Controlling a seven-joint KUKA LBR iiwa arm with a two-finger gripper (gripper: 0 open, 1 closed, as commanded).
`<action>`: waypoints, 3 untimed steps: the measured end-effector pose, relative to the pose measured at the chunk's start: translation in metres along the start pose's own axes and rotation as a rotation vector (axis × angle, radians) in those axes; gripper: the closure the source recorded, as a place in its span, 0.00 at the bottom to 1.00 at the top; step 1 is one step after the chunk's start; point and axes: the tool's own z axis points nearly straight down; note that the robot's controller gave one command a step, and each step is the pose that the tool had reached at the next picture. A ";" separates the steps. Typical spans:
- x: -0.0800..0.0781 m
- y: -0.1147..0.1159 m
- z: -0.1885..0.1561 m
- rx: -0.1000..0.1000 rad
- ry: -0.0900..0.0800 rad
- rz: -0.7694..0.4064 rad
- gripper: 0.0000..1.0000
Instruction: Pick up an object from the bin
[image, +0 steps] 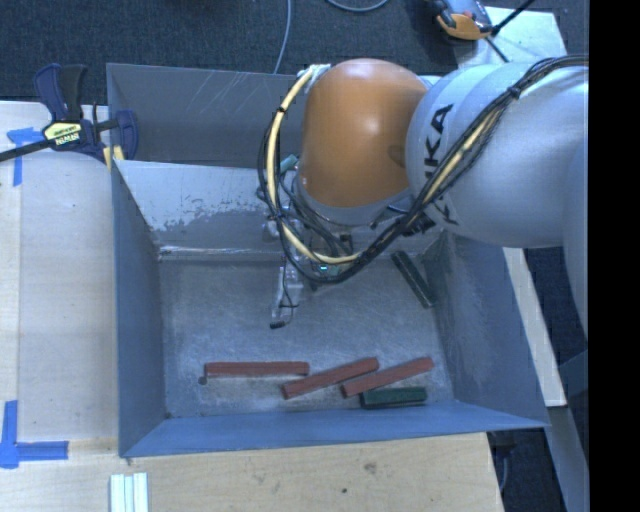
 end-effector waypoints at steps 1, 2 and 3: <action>-0.002 -0.001 -0.004 -0.001 -0.008 0.002 0.00; 0.035 0.012 0.058 -0.002 -0.009 -0.009 0.00; 0.080 0.018 0.076 0.000 -0.001 0.017 0.00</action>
Offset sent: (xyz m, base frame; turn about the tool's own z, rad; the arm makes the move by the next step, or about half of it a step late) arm -0.0567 0.0249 -0.1112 -0.0318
